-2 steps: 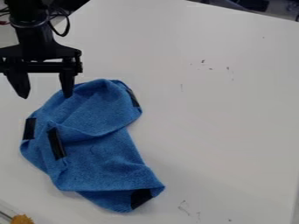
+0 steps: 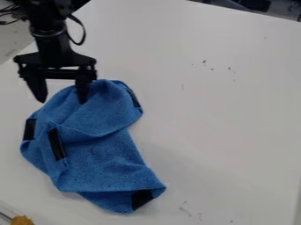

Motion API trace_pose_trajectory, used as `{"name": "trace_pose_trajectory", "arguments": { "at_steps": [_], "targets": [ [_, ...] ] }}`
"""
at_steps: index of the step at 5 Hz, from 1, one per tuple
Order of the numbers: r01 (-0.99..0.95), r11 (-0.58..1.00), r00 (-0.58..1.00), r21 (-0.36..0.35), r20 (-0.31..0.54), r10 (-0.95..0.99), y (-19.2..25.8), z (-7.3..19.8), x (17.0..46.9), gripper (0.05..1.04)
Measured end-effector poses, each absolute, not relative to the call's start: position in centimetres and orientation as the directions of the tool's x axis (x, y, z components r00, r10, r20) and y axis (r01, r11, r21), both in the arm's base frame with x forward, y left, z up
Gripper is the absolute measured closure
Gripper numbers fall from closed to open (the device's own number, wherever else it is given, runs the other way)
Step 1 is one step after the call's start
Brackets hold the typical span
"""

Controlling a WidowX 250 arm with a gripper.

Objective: Unfold the cloth from top left to right

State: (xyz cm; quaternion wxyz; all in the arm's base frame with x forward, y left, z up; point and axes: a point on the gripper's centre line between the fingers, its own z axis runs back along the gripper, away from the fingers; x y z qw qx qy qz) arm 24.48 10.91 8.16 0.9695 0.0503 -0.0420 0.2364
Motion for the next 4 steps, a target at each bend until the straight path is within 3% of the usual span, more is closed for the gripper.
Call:
{"name": "trace_pose_trajectory", "arguments": {
  "at_steps": [2, 4],
  "targets": [
    [-0.356, 0.933, 0.933, 0.056, 0.071, 0.351, 7.1, 5.6, 29.5, 0.083],
    [-0.337, 0.938, 0.941, 0.077, 0.074, 0.331, 4.6, 5.8, 31.9, 0.083]
  ]
}}
